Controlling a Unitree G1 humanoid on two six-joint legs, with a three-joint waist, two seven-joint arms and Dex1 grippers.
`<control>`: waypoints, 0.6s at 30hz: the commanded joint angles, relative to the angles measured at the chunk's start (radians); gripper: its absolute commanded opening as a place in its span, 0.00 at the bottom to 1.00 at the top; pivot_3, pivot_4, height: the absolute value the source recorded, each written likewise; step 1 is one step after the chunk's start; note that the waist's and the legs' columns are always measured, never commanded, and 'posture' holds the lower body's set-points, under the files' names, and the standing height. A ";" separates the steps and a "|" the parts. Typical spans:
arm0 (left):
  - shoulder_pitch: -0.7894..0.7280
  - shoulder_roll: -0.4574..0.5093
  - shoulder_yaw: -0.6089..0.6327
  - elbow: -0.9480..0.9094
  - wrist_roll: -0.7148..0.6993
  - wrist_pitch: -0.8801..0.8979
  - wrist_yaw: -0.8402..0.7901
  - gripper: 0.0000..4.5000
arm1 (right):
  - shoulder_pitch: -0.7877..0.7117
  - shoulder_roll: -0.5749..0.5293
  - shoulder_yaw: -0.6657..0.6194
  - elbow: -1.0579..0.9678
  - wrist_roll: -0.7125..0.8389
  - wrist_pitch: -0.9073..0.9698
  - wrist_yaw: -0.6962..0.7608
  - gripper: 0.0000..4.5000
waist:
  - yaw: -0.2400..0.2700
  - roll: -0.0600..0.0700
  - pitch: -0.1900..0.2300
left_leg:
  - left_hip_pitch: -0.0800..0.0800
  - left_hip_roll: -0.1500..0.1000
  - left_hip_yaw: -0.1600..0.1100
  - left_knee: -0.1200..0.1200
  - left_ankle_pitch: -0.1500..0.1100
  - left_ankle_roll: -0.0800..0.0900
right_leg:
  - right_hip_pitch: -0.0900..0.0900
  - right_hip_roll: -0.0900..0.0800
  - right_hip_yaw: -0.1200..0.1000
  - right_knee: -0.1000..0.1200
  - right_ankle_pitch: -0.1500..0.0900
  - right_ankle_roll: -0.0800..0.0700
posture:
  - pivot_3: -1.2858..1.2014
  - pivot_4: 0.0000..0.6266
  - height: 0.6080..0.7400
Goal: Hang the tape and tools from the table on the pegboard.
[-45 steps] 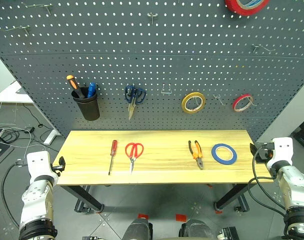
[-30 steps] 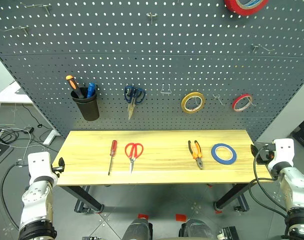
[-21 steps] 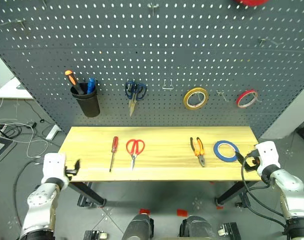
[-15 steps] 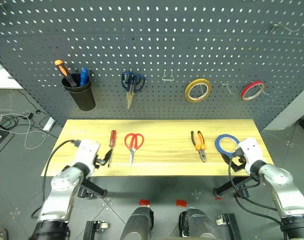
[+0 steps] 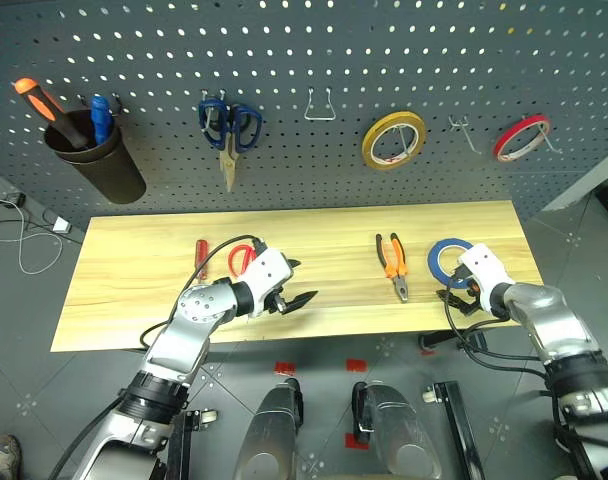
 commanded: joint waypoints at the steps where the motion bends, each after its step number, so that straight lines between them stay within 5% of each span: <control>1: -0.025 -0.018 -0.035 -0.024 -0.031 -0.025 -0.083 0.82 | -0.088 -0.021 0.075 0.160 -0.077 -0.099 0.073 1.00 | -0.003 -0.001 0.014 | 0.000 0.000 0.000 0.001 0.000 0.000 | 0.000 0.000 0.000 0.000 0.000 0.000 | 0.50 0.69 1.00; 4: -0.036 -0.019 -0.055 -0.039 -0.042 -0.029 -0.136 0.82 | -0.162 -0.019 0.115 0.285 -0.118 -0.149 0.119 1.00 | -0.004 -0.006 0.024 | 0.001 0.000 0.000 0.002 0.000 0.000 | 0.000 0.000 0.000 0.001 0.000 0.001 | 0.50 0.69 1.00; 6: -0.044 -0.018 -0.065 -0.055 -0.073 0.014 -0.185 0.82 | -0.209 -0.017 0.139 0.364 -0.145 -0.171 0.144 0.91 | -0.003 -0.007 0.026 | 0.001 0.001 0.000 0.003 0.000 0.000 | 0.001 0.000 -0.001 0.002 0.001 0.001 | 0.50 0.68 1.00; 12: -0.066 -0.020 -0.079 -0.057 -0.091 0.015 -0.256 0.82 | -0.289 -0.002 0.176 0.510 -0.175 -0.141 0.243 0.49 | 0.003 -0.008 0.028 | 0.001 0.001 -0.003 0.009 -0.001 -0.001 | 0.005 0.000 -0.002 0.001 0.002 0.003 | 0.50 0.64 1.00; 16: -0.076 -0.029 -0.086 -0.045 -0.072 -0.027 -0.260 0.82 | -0.301 0.007 0.180 0.554 -0.211 -0.185 0.176 0.19 | 0.006 -0.008 0.027 | 0.000 0.000 -0.004 0.012 -0.001 -0.001 | 0.006 0.000 -0.002 0.000 0.003 0.006 | 0.50 0.62 1.00; 18: -0.074 -0.042 -0.075 -0.051 -0.089 -0.034 -0.255 0.82 | -0.274 0.003 0.155 0.501 -0.205 -0.198 0.123 0.15 | 0.006 -0.009 0.027 | 0.000 0.000 -0.004 0.012 -0.001 -0.001 | 0.006 0.000 -0.002 0.000 0.004 0.007 | 0.50 0.61 1.00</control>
